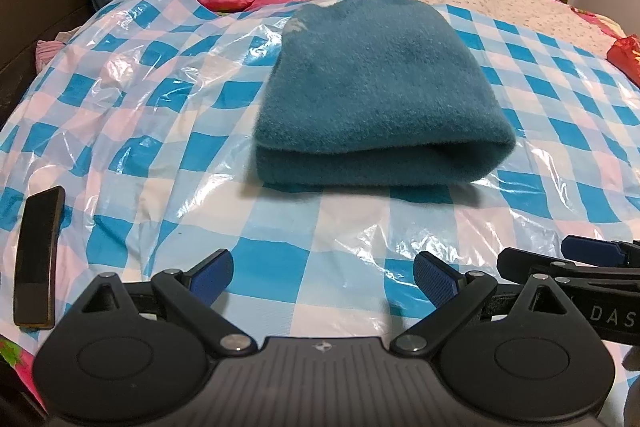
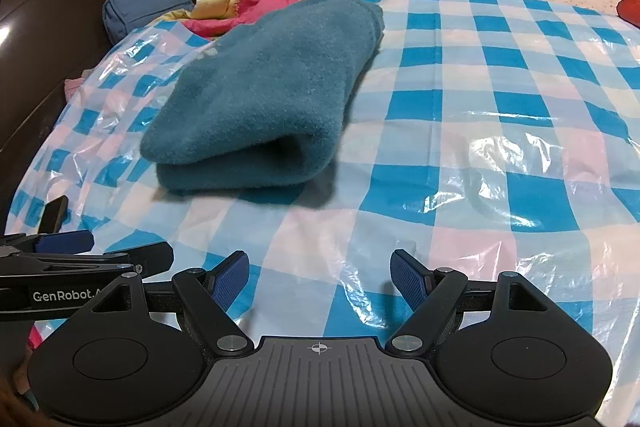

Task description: Fold small clothes

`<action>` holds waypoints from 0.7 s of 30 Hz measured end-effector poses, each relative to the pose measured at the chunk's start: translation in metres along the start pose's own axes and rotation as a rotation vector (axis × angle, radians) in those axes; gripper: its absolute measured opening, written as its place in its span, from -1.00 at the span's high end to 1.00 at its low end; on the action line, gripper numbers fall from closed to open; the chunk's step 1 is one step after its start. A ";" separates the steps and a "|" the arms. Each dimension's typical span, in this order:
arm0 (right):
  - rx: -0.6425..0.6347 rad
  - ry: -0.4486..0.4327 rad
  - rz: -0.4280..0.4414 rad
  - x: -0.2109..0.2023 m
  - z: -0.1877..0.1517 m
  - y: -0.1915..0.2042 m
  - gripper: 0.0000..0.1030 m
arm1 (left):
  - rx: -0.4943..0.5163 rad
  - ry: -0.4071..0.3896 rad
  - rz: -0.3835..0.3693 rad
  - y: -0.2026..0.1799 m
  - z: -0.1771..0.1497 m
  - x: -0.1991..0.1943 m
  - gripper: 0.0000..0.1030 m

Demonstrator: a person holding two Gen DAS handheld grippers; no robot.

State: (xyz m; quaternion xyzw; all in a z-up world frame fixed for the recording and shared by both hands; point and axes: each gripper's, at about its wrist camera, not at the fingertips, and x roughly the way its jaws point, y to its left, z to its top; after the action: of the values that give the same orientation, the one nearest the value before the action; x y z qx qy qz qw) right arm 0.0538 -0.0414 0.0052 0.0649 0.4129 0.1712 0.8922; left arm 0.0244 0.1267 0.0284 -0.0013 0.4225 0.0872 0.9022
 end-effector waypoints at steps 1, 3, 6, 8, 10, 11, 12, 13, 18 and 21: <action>0.000 0.000 0.001 0.000 0.000 0.000 -0.54 | 0.002 0.000 0.002 0.000 0.000 0.000 -1.00; -0.001 0.000 0.003 0.000 0.000 0.001 -0.54 | 0.003 0.000 0.002 0.000 0.000 0.000 -1.00; -0.003 -0.001 0.004 0.000 0.000 0.003 -0.54 | 0.004 -0.001 0.003 0.000 0.000 0.000 -1.00; -0.002 0.000 0.007 0.000 -0.001 0.003 -0.54 | 0.006 -0.001 0.006 0.000 0.000 -0.001 -1.00; -0.003 -0.001 0.005 0.000 0.000 0.003 -0.54 | 0.006 -0.001 0.007 0.000 0.000 -0.001 -1.00; -0.004 0.000 0.006 0.000 -0.001 0.003 -0.54 | 0.006 -0.002 0.006 0.000 0.000 -0.001 -1.00; -0.003 -0.001 0.006 0.000 -0.001 0.003 -0.54 | 0.006 -0.002 0.007 0.000 0.000 -0.001 -1.00; -0.003 -0.001 0.006 0.000 -0.001 0.003 -0.54 | 0.006 -0.002 0.008 0.000 -0.001 -0.001 -1.00; -0.004 -0.002 0.006 0.000 -0.001 0.003 -0.54 | 0.006 -0.002 0.008 0.000 -0.001 -0.001 -1.00; -0.004 -0.002 0.005 0.000 -0.001 0.003 -0.54 | 0.008 -0.003 0.010 0.001 -0.001 -0.002 -1.00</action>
State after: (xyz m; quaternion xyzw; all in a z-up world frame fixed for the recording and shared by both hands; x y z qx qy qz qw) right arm 0.0521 -0.0381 0.0053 0.0641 0.4115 0.1744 0.8923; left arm 0.0224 0.1271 0.0296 0.0048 0.4214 0.0901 0.9024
